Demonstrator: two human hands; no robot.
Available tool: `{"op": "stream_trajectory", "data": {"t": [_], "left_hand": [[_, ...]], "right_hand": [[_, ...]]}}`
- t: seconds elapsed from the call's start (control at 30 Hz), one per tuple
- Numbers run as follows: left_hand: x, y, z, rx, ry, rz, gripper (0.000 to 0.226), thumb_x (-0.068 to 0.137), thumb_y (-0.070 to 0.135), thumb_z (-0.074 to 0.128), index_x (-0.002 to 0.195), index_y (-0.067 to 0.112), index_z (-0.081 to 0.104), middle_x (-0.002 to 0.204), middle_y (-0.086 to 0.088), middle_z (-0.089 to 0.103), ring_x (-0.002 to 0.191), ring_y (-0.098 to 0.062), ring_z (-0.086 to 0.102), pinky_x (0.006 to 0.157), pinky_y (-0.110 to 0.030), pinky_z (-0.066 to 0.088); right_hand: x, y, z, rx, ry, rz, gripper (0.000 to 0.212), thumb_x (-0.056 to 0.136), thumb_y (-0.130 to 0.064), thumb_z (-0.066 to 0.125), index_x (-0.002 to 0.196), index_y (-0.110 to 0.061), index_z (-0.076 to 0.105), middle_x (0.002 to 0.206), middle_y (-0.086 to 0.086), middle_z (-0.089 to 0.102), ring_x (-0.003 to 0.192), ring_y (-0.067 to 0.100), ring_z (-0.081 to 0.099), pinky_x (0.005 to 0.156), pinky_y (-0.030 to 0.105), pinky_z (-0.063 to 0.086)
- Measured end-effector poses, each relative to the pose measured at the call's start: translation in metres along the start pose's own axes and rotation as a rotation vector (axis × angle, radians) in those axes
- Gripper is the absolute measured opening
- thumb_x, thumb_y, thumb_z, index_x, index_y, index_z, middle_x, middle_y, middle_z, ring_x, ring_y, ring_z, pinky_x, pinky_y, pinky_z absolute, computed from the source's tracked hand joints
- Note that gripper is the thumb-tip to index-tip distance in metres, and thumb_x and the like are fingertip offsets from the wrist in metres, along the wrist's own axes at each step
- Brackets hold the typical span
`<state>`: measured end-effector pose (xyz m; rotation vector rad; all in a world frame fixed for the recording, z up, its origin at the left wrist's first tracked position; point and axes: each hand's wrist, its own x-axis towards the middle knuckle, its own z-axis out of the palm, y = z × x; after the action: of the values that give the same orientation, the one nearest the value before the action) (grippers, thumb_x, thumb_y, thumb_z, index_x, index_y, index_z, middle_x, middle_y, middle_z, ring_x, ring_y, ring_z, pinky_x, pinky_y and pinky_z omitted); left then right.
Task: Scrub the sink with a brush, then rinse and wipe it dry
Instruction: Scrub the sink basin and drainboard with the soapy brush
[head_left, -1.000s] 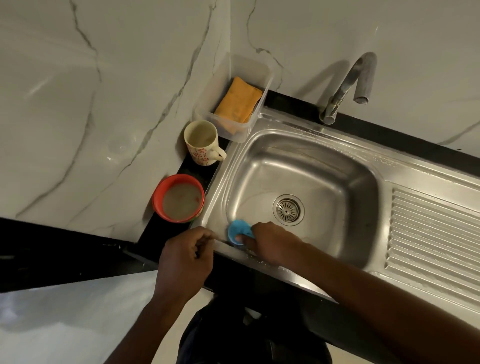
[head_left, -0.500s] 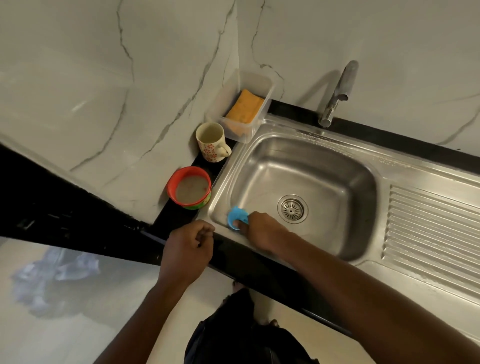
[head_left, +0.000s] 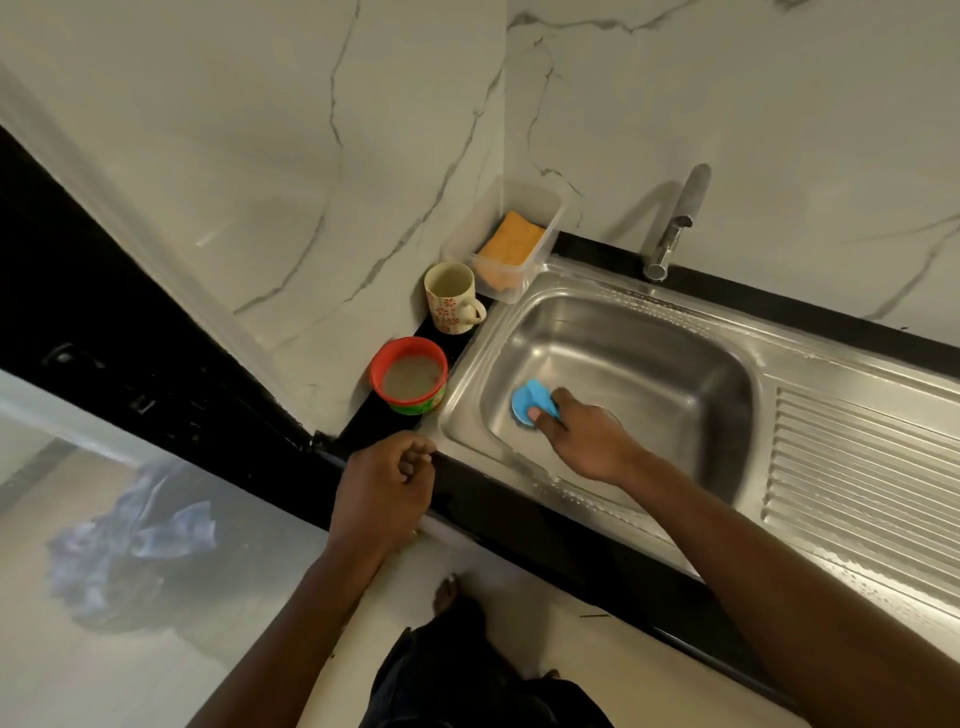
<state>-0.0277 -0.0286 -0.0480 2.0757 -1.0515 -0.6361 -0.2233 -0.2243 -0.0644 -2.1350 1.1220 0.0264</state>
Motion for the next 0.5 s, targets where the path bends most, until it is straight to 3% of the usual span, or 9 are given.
{"op": "stream_trajectory", "data": {"t": [0.1, 0.2, 0.37, 0.5], "left_hand": [[0.007, -0.003, -0.012, 0.001, 0.000, -0.004, 0.017, 0.098, 0.019, 0.066, 0.105, 0.034, 0.071, 0.089, 0.020, 0.072, 0.089, 0.008, 0.067, 0.077, -0.019, 0.058], [0.021, -0.008, -0.021, -0.029, 0.004, -0.006, 0.018, 0.097, 0.019, 0.065, 0.100, 0.035, 0.072, 0.088, 0.019, 0.072, 0.087, 0.003, 0.069, 0.078, -0.022, 0.059], [0.047, -0.025, -0.038, -0.058, 0.001, -0.036, 0.019, 0.097, 0.018, 0.064, 0.102, 0.034, 0.074, 0.091, 0.022, 0.073, 0.090, 0.004, 0.069, 0.083, -0.029, 0.061], [0.060, -0.038, -0.049, -0.057, -0.040, -0.005, 0.022, 0.096, 0.013, 0.064, 0.105, 0.030, 0.074, 0.095, 0.022, 0.073, 0.094, 0.003, 0.069, 0.086, -0.029, 0.060]], "right_hand": [[0.018, -0.047, -0.002, 0.005, 0.099, -0.142, 0.040, 0.109, -0.050, 0.039, 0.131, -0.018, 0.048, 0.091, 0.002, 0.064, 0.070, 0.012, 0.057, 0.058, 0.029, 0.039], [0.045, -0.084, 0.005, -0.061, 0.135, -0.240, 0.038, 0.108, -0.052, 0.040, 0.127, -0.021, 0.050, 0.096, 0.005, 0.067, 0.080, 0.022, 0.065, 0.069, 0.038, 0.051], [0.089, -0.129, 0.026, -0.214, 0.049, -0.266, 0.038, 0.107, -0.046, 0.043, 0.133, -0.019, 0.042, 0.103, 0.013, 0.068, 0.089, 0.035, 0.067, 0.074, 0.043, 0.054], [0.114, -0.143, 0.048, -0.336, -0.043, -0.225, 0.044, 0.107, -0.042, 0.044, 0.147, -0.027, 0.035, 0.116, 0.010, 0.068, 0.096, 0.033, 0.068, 0.078, 0.042, 0.055]]}}
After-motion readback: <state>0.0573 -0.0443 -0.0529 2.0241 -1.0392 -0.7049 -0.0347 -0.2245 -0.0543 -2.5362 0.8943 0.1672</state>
